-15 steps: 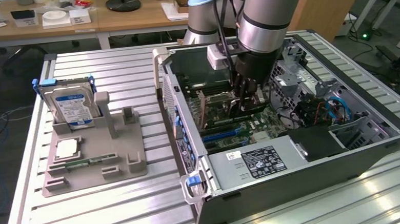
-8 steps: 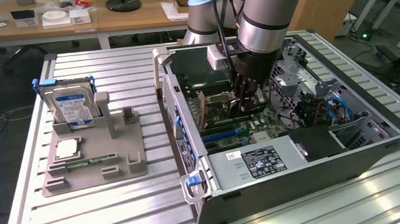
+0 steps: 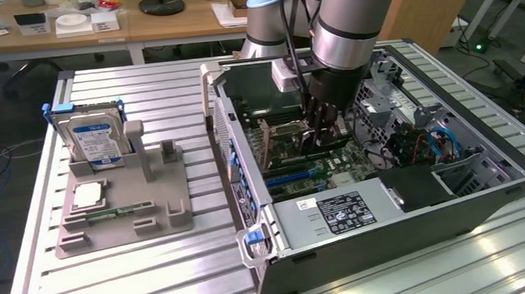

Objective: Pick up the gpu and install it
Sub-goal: 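Insert the gpu into the slot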

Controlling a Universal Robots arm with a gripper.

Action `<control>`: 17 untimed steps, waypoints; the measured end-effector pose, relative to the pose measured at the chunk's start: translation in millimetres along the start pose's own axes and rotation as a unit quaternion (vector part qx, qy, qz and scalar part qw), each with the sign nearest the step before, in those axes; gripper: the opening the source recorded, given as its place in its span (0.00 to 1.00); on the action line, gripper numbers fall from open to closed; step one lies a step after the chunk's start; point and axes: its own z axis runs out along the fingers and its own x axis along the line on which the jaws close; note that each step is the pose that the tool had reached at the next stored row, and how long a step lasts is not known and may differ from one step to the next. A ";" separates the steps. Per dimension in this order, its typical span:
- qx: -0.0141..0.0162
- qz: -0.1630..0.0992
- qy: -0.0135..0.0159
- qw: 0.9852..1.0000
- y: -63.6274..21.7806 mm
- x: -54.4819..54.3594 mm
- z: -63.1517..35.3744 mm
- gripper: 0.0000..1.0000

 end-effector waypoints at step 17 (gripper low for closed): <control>0.000 0.000 0.000 1.000 8.4 1.3 23.5 0.28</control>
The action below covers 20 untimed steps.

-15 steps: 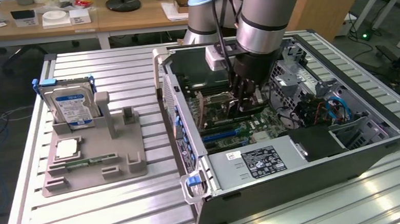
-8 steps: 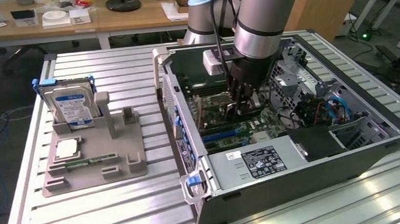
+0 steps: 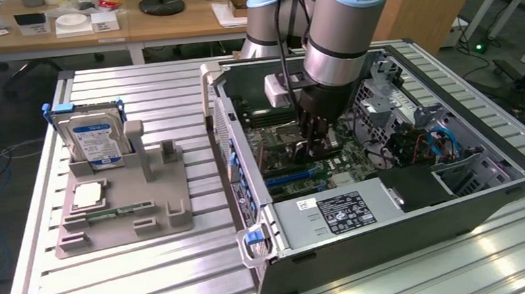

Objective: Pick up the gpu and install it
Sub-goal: 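Insert the gpu into the slot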

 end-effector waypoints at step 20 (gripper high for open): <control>0.000 0.000 0.000 1.000 3.4 0.3 3.8 0.28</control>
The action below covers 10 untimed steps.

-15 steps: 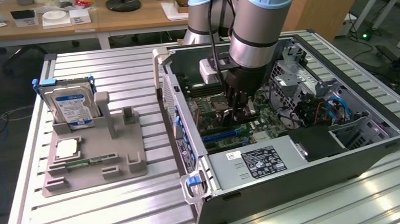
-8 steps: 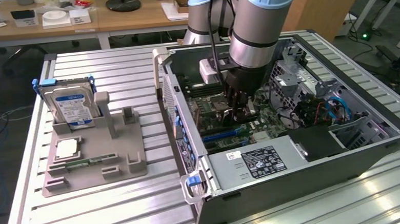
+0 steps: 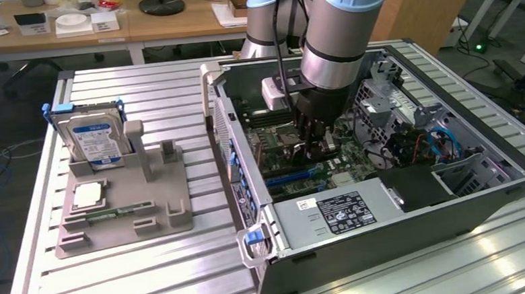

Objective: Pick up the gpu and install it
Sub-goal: 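Insert the gpu into the slot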

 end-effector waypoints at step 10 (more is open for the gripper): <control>0.000 0.007 0.000 1.000 -0.1 -0.4 1.0 0.28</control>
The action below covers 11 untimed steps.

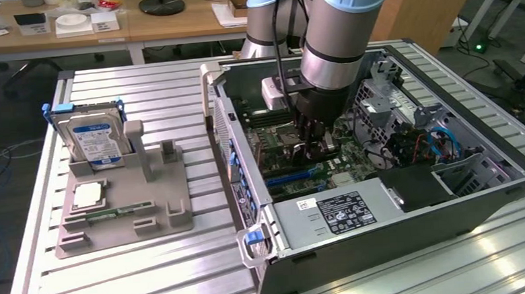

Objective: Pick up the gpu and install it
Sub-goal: 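Insert the gpu into the slot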

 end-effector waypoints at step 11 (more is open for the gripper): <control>0.000 0.002 0.000 1.000 0.9 -0.7 2.0 0.28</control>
